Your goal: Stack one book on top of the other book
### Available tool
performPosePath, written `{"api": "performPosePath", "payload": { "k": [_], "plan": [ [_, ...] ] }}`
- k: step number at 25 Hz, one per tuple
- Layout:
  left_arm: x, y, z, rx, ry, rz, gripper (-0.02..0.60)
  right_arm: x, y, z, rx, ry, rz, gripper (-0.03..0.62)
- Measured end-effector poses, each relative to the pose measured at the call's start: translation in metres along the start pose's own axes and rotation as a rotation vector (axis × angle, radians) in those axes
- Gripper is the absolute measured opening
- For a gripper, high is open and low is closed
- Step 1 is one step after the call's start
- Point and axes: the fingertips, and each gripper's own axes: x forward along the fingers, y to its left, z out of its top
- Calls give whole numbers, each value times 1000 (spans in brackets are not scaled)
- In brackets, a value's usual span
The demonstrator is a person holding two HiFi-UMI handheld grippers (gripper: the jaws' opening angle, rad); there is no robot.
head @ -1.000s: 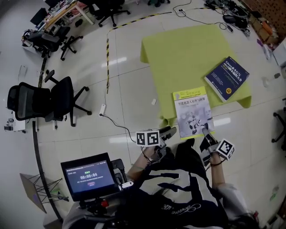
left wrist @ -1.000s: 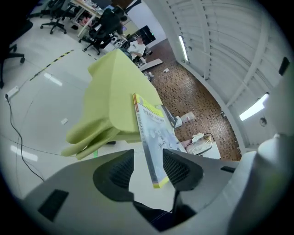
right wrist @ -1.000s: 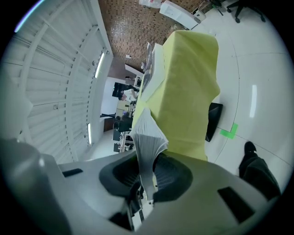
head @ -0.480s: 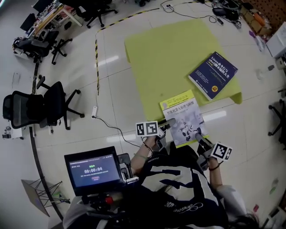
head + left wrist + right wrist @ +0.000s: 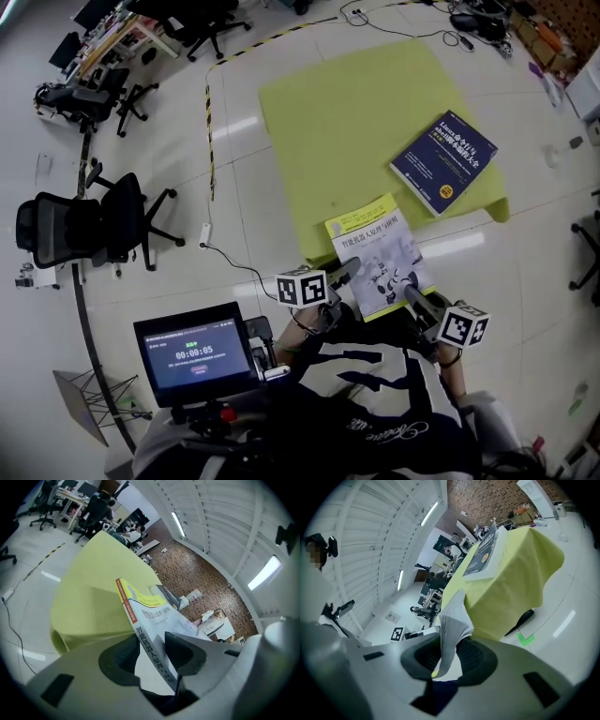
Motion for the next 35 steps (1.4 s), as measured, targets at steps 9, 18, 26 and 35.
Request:
{"api": "performPosePath", "payload": {
  "k": [9, 18, 26, 35],
  "plan": [
    [-23, -46, 32, 236, -77, 50, 170, -12, 19, 19, -112, -32, 50, 77],
    [-13, -64, 50, 329, -83, 27, 170, -18, 19, 37, -165, -100, 31, 78],
    [54, -105, 84, 390, -2, -28, 171, -45, -8, 95, -132, -197, -36, 78],
    [131, -117, 127, 450, 112, -94, 172, -42, -43, 150, -74, -273, -144, 78]
  ]
}}
